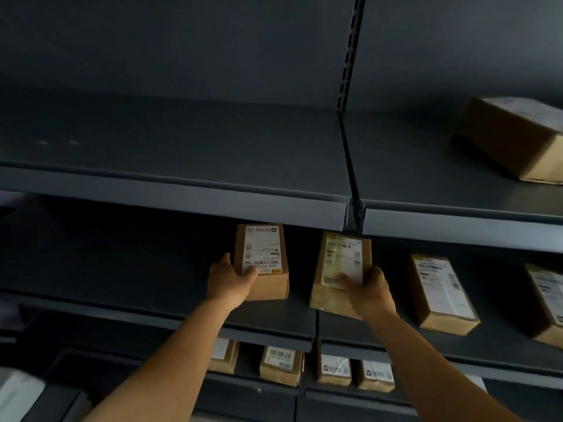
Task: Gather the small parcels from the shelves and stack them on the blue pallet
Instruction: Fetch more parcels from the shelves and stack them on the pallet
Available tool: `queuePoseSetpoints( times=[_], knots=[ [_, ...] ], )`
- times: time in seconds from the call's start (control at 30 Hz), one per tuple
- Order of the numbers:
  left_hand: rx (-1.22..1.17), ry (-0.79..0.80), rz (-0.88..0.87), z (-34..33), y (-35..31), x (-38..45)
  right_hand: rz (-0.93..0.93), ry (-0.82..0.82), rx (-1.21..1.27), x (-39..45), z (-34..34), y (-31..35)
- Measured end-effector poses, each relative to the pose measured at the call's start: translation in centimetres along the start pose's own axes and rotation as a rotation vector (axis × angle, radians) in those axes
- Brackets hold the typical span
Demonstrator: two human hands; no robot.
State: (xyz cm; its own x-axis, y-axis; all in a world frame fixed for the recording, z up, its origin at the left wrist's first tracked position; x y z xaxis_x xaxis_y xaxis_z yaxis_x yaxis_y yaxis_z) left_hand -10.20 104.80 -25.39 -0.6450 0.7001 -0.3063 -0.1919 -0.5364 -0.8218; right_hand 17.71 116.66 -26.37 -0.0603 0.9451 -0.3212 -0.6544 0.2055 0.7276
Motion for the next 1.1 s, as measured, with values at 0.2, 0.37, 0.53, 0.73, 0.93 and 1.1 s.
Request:
queuePoseSetpoints(
  times=[0.2, 0.37, 0.53, 0.73, 0.93, 1.1],
  knots=[
    [-0.089, 0.077, 0.08, -0.9, 0.5, 0.3, 0.102, 0.121, 0.034, 1.3, -1.4, 1.9],
    [-0.186, 0.103, 0.155, -1.4, 0.7, -0.5, 0.135, 0.227, 0.049, 1.4, -3.0, 2.7],
    [-0.321, 0.12, 0.21, -1.5, 1.5, -1.5, 0.159, 0.304, 0.133, 1.6, -4.0, 3.3],
    [-0.591, -0.037, 0.3, 1.0, 4.8, -3.6, 0.182, 0.353, 0.17, 0.7, -6.1, 4.4],
    [-0.688, -0.208, 0.26, 5.7, 7.5, -7.8, 0.26, 0.446, 0.205, -2.8, -9.6, 6.7],
    [-0.758, -0.355, 0.208, 10.4, 10.1, -12.8, 0.286, 0.585, 0.274, -7.9, -12.9, 8.8]
  ],
)
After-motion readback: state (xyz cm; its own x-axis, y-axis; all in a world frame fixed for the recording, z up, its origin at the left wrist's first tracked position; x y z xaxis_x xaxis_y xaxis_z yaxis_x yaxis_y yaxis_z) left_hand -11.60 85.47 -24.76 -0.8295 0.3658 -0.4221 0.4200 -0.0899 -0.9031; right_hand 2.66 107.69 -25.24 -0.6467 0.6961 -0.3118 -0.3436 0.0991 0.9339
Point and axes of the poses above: each hand's wrist, its own x-axis towards the middle knuckle, its own z-axis out of the back of the hand, y = z × x, the point moved 9 cm from there along x, towards the middle knuckle, and after that the axes turned 8 degrees about -x, right-handed, at the moved point
